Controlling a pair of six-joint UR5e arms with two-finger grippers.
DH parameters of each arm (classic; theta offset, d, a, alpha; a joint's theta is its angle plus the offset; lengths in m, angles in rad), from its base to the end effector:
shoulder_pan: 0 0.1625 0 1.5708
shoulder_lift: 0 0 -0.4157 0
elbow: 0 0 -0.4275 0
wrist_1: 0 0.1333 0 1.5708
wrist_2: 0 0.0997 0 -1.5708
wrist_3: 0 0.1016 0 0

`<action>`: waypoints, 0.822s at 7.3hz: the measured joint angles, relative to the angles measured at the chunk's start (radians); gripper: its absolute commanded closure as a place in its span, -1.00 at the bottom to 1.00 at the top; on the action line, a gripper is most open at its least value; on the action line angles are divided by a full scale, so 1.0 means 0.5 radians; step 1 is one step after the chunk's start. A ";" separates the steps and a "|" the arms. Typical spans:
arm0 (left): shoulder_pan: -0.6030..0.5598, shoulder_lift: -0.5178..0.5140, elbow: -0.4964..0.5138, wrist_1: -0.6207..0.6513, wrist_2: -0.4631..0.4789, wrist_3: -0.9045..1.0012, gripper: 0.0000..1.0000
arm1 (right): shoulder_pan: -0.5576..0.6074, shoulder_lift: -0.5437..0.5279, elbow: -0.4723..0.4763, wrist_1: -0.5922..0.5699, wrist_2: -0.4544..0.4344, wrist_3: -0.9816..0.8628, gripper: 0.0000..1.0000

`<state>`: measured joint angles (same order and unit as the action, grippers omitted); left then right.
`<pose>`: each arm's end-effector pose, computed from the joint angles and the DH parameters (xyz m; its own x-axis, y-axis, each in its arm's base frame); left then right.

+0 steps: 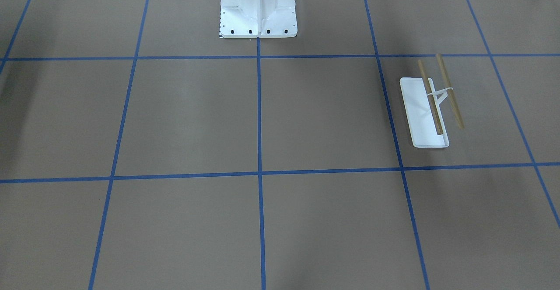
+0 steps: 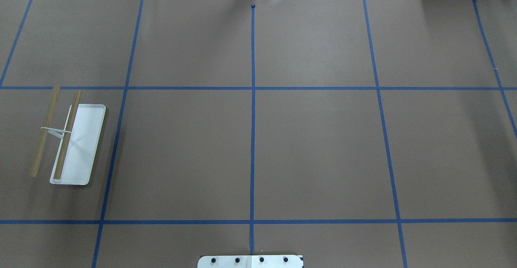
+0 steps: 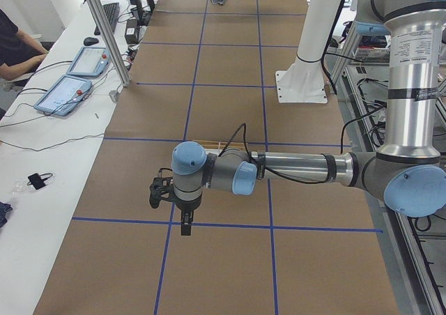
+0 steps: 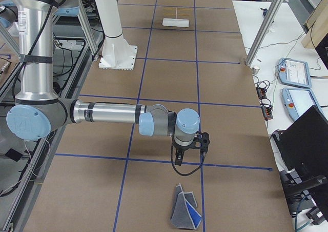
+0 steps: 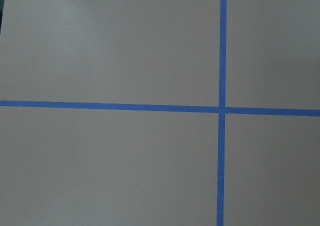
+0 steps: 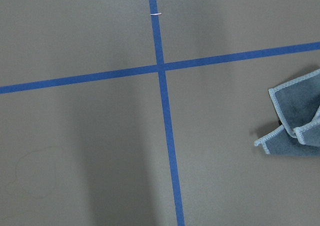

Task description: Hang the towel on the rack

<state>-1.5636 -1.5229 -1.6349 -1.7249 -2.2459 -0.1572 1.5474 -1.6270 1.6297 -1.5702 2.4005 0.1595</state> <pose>-0.0661 -0.5197 0.6321 0.7714 -0.0441 -0.6349 0.1151 0.9908 0.0710 0.0465 -0.5053 0.6446 0.6700 0.1408 0.7289 -0.0841 0.9899 -0.1139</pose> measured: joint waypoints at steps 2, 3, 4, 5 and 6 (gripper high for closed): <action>0.005 -0.002 0.008 -0.002 -0.005 -0.001 -0.97 | 0.003 0.008 0.016 -0.031 0.026 0.000 -1.00; 0.006 -0.003 0.009 -0.004 -0.007 -0.001 -0.97 | 0.003 0.013 0.017 -0.040 0.034 0.000 -1.00; 0.007 -0.003 0.009 -0.006 -0.008 0.000 -0.97 | 0.004 0.015 0.018 -0.044 0.041 0.000 -1.00; 0.007 -0.004 0.009 -0.007 -0.009 0.000 -0.97 | 0.004 0.015 0.018 -0.046 0.055 0.000 -1.00; 0.007 -0.005 0.010 -0.008 -0.009 0.000 -0.97 | 0.006 0.015 0.022 -0.050 0.077 0.000 -1.00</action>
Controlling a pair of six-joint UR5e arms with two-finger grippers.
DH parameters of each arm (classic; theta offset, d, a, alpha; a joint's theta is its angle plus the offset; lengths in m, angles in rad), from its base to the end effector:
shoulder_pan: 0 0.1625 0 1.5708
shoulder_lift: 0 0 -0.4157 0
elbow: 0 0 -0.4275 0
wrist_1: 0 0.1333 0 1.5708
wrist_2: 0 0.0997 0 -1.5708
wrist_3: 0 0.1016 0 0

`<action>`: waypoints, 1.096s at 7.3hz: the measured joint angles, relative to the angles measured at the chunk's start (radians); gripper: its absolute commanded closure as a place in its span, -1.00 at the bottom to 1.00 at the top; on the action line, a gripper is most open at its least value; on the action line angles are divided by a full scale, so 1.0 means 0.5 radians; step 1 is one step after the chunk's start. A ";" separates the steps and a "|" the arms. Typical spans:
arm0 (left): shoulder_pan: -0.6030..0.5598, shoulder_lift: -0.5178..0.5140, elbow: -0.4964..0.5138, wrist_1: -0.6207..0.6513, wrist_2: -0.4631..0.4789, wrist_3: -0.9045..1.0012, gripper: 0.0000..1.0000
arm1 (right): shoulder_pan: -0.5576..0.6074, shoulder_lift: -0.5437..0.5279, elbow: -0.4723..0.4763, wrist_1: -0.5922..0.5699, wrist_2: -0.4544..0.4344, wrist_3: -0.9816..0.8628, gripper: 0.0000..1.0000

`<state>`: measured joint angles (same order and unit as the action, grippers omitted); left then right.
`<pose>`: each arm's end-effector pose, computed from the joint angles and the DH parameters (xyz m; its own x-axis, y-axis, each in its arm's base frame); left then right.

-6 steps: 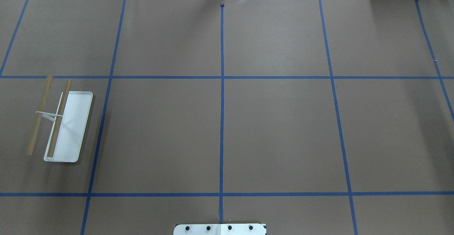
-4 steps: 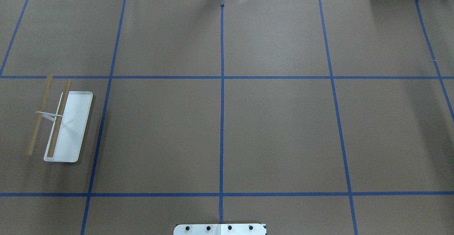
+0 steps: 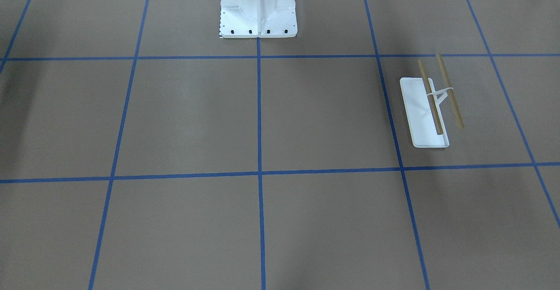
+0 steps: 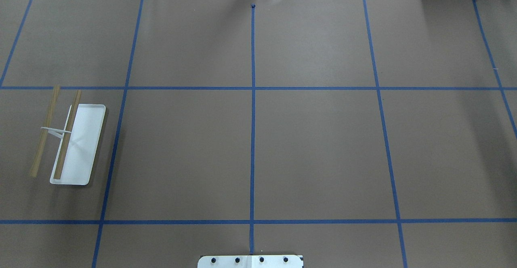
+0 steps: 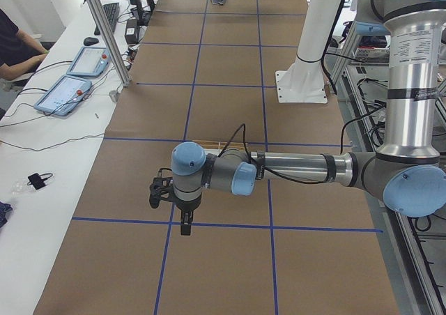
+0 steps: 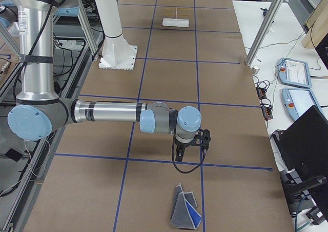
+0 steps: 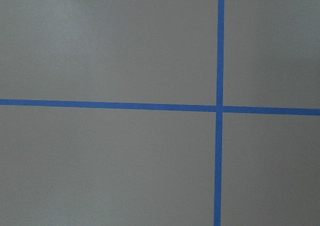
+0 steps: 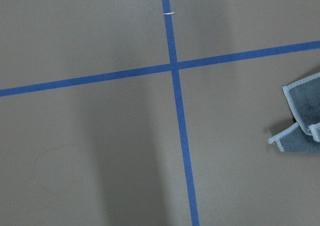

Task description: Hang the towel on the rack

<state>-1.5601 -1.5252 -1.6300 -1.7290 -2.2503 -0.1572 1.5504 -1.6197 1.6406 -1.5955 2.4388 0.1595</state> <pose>-0.0639 -0.5210 0.6328 0.7688 -0.0399 -0.6383 0.1112 0.9912 0.0719 0.0454 -0.5076 0.6348 0.6413 0.1486 0.7527 -0.0825 0.9887 -0.1249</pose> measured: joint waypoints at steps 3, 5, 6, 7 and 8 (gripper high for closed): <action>0.000 -0.006 -0.014 -0.008 0.001 0.001 -0.97 | 0.004 0.002 0.003 -0.029 0.027 0.000 -1.00; 0.000 -0.010 -0.021 -0.011 0.001 0.001 -0.97 | 0.011 -0.001 0.003 -0.032 0.023 -0.001 -1.00; 0.001 -0.014 -0.024 -0.013 0.000 0.001 -0.97 | 0.021 0.000 0.005 -0.031 0.017 -0.002 -1.00; 0.005 -0.020 -0.024 -0.016 0.001 0.001 -0.97 | 0.032 0.001 0.006 -0.031 0.010 -0.003 -1.00; 0.009 -0.032 -0.024 -0.018 0.002 0.000 -0.97 | 0.040 -0.001 0.007 -0.031 0.002 -0.004 -1.00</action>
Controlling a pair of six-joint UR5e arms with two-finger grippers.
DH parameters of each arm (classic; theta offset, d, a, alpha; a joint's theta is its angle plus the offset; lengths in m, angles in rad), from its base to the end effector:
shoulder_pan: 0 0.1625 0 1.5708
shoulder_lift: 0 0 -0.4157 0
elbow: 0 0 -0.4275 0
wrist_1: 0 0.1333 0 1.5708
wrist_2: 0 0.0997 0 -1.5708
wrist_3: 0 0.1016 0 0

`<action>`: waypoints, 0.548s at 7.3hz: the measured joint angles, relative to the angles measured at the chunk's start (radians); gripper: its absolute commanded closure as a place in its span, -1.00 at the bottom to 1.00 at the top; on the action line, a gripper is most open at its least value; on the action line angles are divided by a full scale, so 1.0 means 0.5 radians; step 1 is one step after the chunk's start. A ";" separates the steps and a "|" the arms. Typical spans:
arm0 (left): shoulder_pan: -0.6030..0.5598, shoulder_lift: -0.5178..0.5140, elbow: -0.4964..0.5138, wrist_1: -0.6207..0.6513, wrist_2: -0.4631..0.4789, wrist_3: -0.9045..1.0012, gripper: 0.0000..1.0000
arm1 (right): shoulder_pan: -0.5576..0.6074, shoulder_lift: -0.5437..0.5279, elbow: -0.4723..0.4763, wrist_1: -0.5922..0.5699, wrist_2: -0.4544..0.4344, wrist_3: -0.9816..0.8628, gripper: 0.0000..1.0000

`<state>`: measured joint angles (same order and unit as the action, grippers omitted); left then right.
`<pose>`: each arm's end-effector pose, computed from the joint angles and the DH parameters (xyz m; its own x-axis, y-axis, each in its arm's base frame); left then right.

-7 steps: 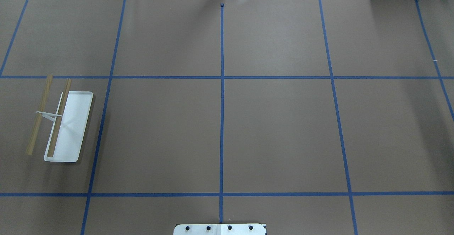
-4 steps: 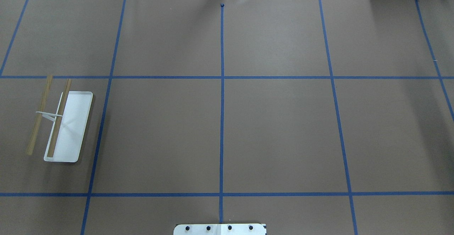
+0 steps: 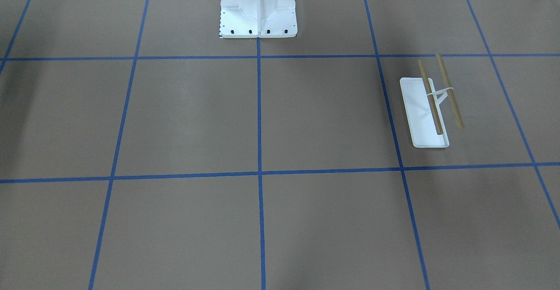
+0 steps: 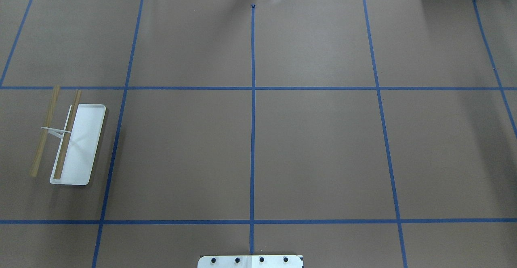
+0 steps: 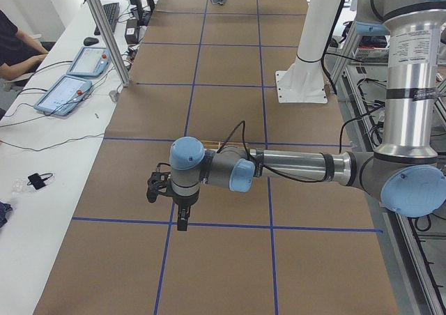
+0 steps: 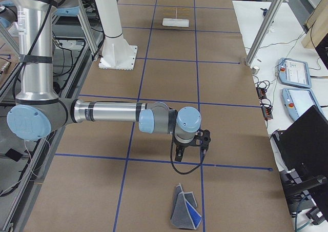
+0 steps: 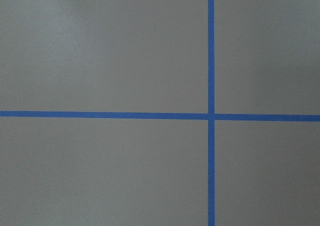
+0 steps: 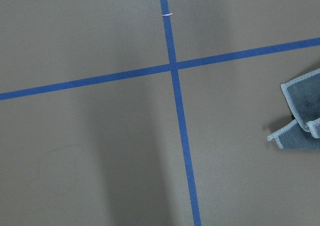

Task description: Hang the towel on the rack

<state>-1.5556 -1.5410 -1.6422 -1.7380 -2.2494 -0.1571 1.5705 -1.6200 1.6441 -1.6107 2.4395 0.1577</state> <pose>-0.0615 -0.5297 0.6169 0.7692 -0.0128 -0.6389 0.1068 0.9883 0.1087 0.0556 -0.5056 0.6346 0.6379 0.1688 0.7514 -0.1011 0.9856 -0.1355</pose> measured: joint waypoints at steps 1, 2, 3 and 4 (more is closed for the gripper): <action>0.002 -0.011 0.002 -0.003 0.002 0.000 -0.97 | 0.005 -0.001 0.000 0.000 -0.014 -0.001 -1.00; 0.005 -0.018 0.004 -0.005 0.002 0.000 -0.97 | 0.008 0.000 0.000 0.000 -0.031 -0.002 -1.00; 0.009 -0.022 0.002 -0.016 0.001 0.004 -0.97 | 0.009 0.000 0.000 0.000 -0.041 -0.003 -1.00; 0.013 -0.023 0.003 -0.055 0.000 0.006 -0.97 | 0.010 0.001 0.000 0.000 -0.042 -0.004 -1.00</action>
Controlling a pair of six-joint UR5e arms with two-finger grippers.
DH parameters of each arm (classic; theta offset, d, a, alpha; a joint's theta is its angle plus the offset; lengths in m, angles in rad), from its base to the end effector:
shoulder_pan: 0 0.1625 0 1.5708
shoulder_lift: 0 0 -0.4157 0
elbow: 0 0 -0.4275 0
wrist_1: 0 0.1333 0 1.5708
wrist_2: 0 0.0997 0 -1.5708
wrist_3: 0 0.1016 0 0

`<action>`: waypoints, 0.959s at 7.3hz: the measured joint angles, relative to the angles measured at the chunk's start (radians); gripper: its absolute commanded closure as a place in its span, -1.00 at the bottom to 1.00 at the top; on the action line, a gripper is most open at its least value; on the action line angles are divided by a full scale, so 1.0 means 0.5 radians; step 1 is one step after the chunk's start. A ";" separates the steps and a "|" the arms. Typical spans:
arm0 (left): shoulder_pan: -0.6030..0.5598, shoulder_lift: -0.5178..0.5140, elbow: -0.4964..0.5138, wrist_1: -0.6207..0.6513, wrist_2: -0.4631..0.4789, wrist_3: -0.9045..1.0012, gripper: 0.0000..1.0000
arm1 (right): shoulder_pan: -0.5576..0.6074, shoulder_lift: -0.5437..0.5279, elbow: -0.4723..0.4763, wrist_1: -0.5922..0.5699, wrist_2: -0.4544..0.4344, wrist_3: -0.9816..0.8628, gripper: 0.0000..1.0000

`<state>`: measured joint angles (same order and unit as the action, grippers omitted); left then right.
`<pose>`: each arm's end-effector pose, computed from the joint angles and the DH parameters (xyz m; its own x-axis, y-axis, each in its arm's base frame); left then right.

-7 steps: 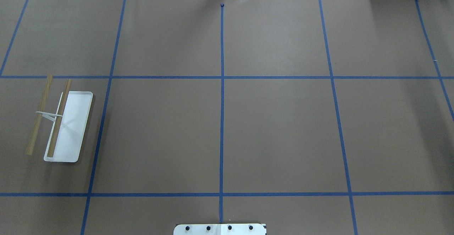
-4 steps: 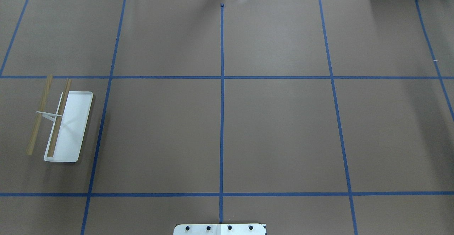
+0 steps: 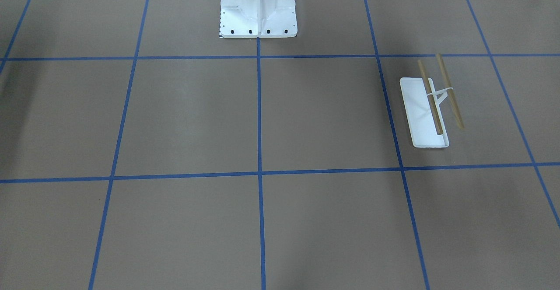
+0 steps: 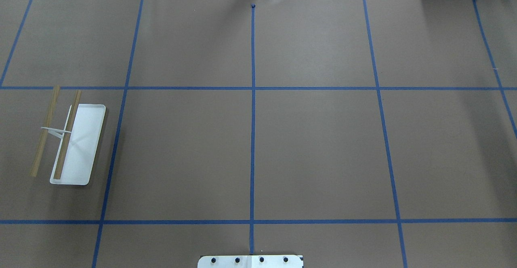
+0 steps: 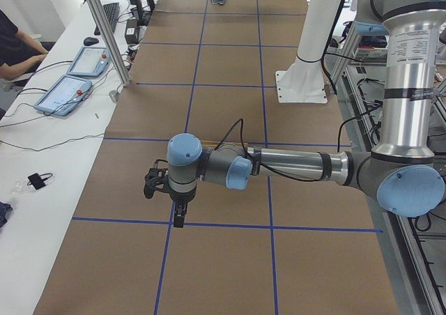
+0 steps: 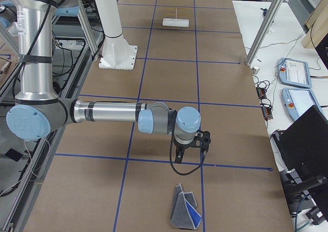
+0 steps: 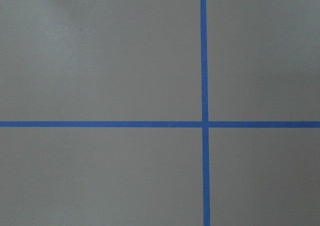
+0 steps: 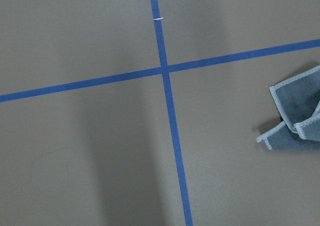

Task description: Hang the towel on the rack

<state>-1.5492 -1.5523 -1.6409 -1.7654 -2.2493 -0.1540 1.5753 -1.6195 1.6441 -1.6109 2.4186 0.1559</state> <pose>-0.0580 -0.5366 0.6085 0.7691 0.0190 -0.6389 0.0982 0.9842 0.1475 0.0594 -0.5055 0.6360 0.6529 0.1697 0.7382 -0.1072 0.9855 -0.1317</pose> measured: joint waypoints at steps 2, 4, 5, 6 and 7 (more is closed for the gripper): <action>0.019 0.006 0.013 -0.073 0.003 -0.005 -0.97 | 0.000 0.003 0.000 0.000 0.007 0.001 -1.00; 0.030 0.007 0.016 -0.091 0.007 -0.006 -0.97 | 0.000 0.005 0.000 0.004 0.011 -0.017 -1.00; 0.041 0.002 0.016 -0.089 0.010 -0.013 -0.97 | -0.007 0.017 -0.002 0.010 0.005 -0.027 -1.00; 0.071 -0.010 0.015 -0.084 0.010 -0.062 -0.97 | -0.017 0.049 -0.010 0.016 -0.024 -0.031 -1.00; 0.131 -0.033 0.011 -0.083 0.007 -0.168 -0.97 | -0.024 0.074 -0.020 0.024 -0.069 -0.032 -1.00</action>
<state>-1.4836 -1.5689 -1.6352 -1.8067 -2.2460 -0.2380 1.5635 -1.5824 1.6341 -1.5987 2.3840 0.1400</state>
